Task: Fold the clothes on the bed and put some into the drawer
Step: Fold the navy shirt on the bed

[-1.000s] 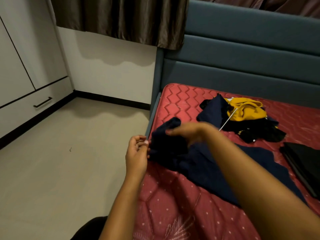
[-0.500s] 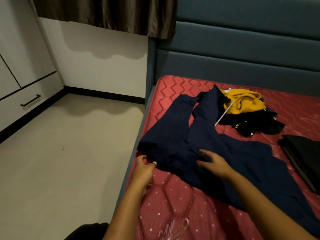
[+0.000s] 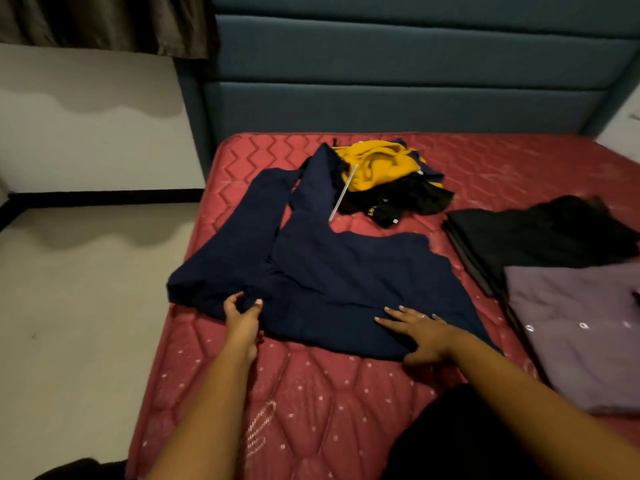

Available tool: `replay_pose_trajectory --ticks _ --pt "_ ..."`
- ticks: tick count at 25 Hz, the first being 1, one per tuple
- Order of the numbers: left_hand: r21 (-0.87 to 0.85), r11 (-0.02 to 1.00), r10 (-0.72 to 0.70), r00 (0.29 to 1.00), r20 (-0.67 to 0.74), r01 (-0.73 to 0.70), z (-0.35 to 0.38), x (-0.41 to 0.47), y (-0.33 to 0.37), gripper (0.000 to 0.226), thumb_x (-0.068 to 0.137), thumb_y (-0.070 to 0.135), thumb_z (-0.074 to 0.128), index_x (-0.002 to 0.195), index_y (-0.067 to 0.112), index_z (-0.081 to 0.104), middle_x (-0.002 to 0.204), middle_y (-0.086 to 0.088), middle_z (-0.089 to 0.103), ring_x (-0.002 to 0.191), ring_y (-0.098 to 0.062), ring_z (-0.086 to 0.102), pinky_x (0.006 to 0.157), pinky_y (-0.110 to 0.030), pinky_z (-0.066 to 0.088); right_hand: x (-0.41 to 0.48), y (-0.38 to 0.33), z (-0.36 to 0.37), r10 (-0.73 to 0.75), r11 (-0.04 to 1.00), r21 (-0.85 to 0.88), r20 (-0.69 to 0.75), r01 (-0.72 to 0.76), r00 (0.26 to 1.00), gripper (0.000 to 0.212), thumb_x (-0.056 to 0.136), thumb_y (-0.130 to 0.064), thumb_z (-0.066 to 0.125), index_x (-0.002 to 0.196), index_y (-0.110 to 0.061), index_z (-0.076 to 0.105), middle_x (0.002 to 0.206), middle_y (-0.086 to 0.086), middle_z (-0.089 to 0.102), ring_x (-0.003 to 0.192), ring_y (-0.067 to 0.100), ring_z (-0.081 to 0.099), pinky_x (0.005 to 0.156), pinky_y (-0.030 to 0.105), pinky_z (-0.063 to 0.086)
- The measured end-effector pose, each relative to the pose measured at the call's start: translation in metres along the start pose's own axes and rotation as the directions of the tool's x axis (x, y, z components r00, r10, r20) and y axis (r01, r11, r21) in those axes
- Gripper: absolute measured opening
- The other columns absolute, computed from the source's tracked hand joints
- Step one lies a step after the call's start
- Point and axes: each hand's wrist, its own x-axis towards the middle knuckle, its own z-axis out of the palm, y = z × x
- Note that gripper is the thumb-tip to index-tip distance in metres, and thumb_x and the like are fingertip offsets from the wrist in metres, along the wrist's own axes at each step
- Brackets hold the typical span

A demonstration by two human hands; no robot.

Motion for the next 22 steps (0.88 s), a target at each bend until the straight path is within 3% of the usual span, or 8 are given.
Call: replay_pose_trajectory --ticks 3,5,8,12,15,17,20,22 --pt "-0.049 0.998 0.016 0.987 -0.161 -0.024 0.008 0.006 0.0 0.032 0.093 0.008 0.058 0.124 0.006 0.049 0.109 -0.021 0.062 0.078 -0.023 0.052 0.072 -0.039 0.054 -0.009 0.02 0.003 -0.008 0.999 -0.053 0.002 0.008 1.0 0.1 0.079 -0.012 0.062 0.148 -0.05 0.0 0.161 -0.014 -0.006 0.148 0.017 0.003 0.114 0.055 0.023" --pt "-0.036 0.996 0.067 0.967 -0.246 -0.078 0.009 0.004 -0.001 0.029 0.093 0.007 0.059 0.12 0.001 0.055 0.123 -0.023 0.06 0.094 -0.024 0.055 0.09 -0.037 0.048 -0.017 0.038 0.008 0.044 0.996 -0.081 -0.028 -0.046 0.999 0.088 0.09 -0.001 0.048 0.15 -0.046 0.002 0.162 -0.006 0.004 0.147 0.02 0.015 0.117 0.042 0.023" --pt "0.126 0.983 0.167 0.931 -0.324 -0.133 0.004 -0.023 0.003 0.019 0.095 0.011 0.056 0.109 0.006 0.067 0.12 -0.019 0.063 0.108 -0.036 0.059 0.09 -0.032 0.045 -0.042 0.049 0.013 0.174 0.967 -0.169 -0.108 -0.19 0.979 0.063 0.102 -0.012 0.03 0.15 -0.046 0.006 0.16 -0.006 0.016 0.146 0.019 0.022 0.117 0.045 0.018" --pt "0.499 0.86 0.26 0.935 -0.241 -0.11 -0.017 -0.075 -0.011 0.027 0.096 0.012 0.05 0.115 0.013 0.069 0.122 -0.023 0.062 0.109 -0.044 0.055 0.093 -0.042 0.043 -0.072 0.048 0.016 0.381 0.912 -0.168 0.002 -0.375 0.925 0.049 0.102 -0.04 0.032 0.15 -0.038 0.024 0.158 -0.002 0.024 0.145 0.024 0.02 0.118 0.049 0.01" --pt "0.518 0.853 0.188 0.962 -0.199 -0.059 -0.032 -0.116 -0.037 0.03 0.096 0.008 0.049 0.122 0.011 0.065 0.121 -0.024 0.061 0.107 -0.044 0.056 0.09 -0.042 0.045 -0.078 0.04 0.006 0.526 0.837 -0.258 0.141 -0.482 0.838 0.058 0.097 -0.046 0.039 0.15 -0.028 0.025 0.158 -0.001 0.02 0.147 0.027 0.012 0.117 0.047 0.007" --pt "0.396 0.918 0.033 0.995 -0.098 0.008 -0.042 -0.128 -0.045 0.03 0.096 0.005 0.049 0.124 0.009 0.061 0.103 -0.024 0.066 0.086 -0.038 0.063 0.07 -0.038 0.049 -0.054 0.046 -0.005 0.596 0.8 -0.266 0.249 -0.538 0.763 0.069 0.092 -0.054 0.037 0.152 -0.023 0.021 0.159 0.003 0.015 0.147 0.027 0.007 0.117 0.049 0.001" --pt "0.256 0.955 -0.15 0.988 -0.027 0.152 -0.075 -0.119 -0.023 0.018 0.094 0.005 0.051 0.106 0.002 0.063 0.073 -0.019 0.066 0.05 -0.027 0.06 0.051 -0.028 0.044 0.007 0.033 -0.023 0.473 0.862 -0.282 0.144 -0.422 0.869 0.084 0.076 -0.046 0.041 0.148 -0.005 0.03 0.152 0.019 0.03 0.14 0.039 0.025 0.117 0.058 0.01" --pt "0.393 0.919 0.031 0.986 -0.162 0.036 -0.105 -0.098 0.005 0.014 0.089 0.008 0.059 0.096 0.002 0.069 0.078 -0.018 0.069 0.056 -0.029 0.063 0.058 -0.033 0.051 -0.003 -0.041 -0.055 0.342 0.927 -0.174 0.032 -0.331 0.939 0.063 0.089 -0.04 0.046 0.145 -0.013 0.038 0.149 0.007 0.037 0.14 0.033 0.029 0.117 0.057 0.011"
